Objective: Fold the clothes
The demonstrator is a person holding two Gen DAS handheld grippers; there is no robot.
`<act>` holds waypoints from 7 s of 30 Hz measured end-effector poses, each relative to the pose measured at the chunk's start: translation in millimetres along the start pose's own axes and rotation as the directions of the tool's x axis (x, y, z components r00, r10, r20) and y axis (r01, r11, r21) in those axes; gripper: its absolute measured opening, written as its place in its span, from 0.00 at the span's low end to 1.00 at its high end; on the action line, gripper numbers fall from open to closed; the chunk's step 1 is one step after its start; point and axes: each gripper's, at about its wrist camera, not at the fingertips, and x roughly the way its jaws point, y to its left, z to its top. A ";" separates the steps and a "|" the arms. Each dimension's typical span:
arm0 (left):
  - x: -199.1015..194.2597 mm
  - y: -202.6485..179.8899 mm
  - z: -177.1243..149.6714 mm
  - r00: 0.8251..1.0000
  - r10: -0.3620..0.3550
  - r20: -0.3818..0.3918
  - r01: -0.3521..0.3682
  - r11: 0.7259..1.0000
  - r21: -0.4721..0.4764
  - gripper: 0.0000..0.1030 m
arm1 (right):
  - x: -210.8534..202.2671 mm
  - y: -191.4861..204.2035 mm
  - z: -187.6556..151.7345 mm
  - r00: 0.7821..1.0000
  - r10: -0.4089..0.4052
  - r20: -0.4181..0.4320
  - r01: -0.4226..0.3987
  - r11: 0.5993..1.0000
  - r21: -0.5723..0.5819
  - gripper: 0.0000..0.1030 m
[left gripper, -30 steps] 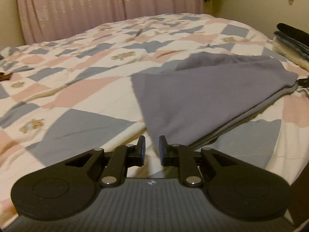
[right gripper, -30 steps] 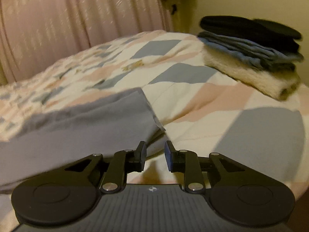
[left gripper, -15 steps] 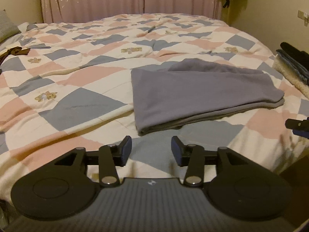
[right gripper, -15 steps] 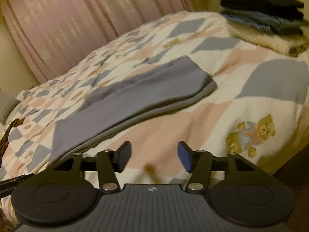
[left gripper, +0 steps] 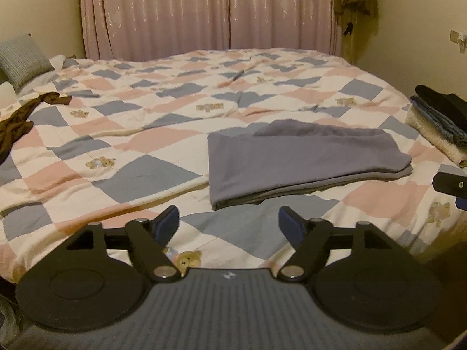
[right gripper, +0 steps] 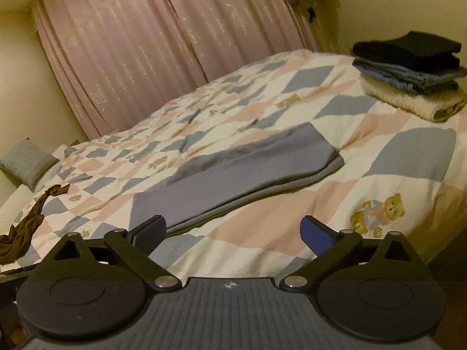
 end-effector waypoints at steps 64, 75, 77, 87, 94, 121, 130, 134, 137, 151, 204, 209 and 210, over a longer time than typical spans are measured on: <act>279.4 157.3 83.6 0.764 -0.611 -0.208 0.470 0.747 -0.470 0.48 | 234.3 237.1 -168.5 0.988 -0.144 0.052 0.097 0.325 -0.941 0.46; 345.3 154.1 80.4 0.709 -0.684 -0.171 0.453 0.628 -0.633 0.36 | 245.8 229.8 -177.5 0.981 -0.097 0.167 0.185 0.226 -0.956 0.40; 349.9 152.6 77.9 0.708 -0.684 -0.175 0.443 0.623 -0.645 0.17 | 248.5 226.8 -173.6 0.984 -0.088 0.157 0.174 0.230 -0.958 0.25; 304.6 123.2 110.9 0.797 -0.589 -0.132 0.413 0.691 -0.593 0.12 | 202.5 176.2 -66.8 0.998 0.068 -0.005 -0.051 0.697 -0.716 0.13; 265.3 52.3 166.3 0.773 -0.633 -0.040 0.513 0.661 -0.548 0.17 | 182.8 52.2 48.8 0.979 0.195 -0.060 -0.204 0.956 -0.209 0.12; 265.8 -114.1 99.1 0.831 -0.526 -0.180 0.511 0.851 -0.124 0.33 | 181.2 -165.0 64.5 1.000 -0.024 -0.001 0.024 0.986 0.167 0.13; 269.9 -127.8 102.3 0.840 -0.511 -0.182 0.507 0.859 -0.069 0.37 | 143.9 -137.9 78.1 0.981 -0.050 0.186 0.050 0.999 0.006 0.12; 269.5 -142.0 99.5 0.859 -0.478 -0.185 0.484 0.875 -0.012 0.38 | 171.9 -163.6 60.1 0.990 -0.114 0.079 0.106 0.989 0.099 0.12; 266.1 -146.0 100.5 0.860 -0.473 -0.189 0.485 0.874 0.018 0.39 | 170.4 -168.7 53.4 0.987 -0.130 0.095 0.114 0.981 0.156 0.12; 243.3 -132.7 111.9 0.912 -0.399 -0.091 0.410 0.892 0.190 0.21 | 153.6 -135.2 73.0 0.949 -0.284 0.138 0.299 0.949 -0.101 0.52; 198.9 -186.6 43.2 0.900 -0.430 -0.073 0.409 0.774 0.483 0.14 | 174.2 -146.1 61.9 0.965 -0.259 -0.034 0.243 0.938 -0.249 0.18; 185.8 -176.4 42.1 0.911 -0.405 -0.079 0.396 0.806 0.440 0.15 | 156.2 -134.1 48.5 0.977 -0.211 -0.026 0.198 0.948 -0.248 0.17; 189.9 -176.4 39.0 0.915 -0.391 -0.102 0.395 0.811 0.432 0.15 | 164.7 -135.4 45.0 0.972 -0.227 -0.065 0.205 0.947 -0.249 0.17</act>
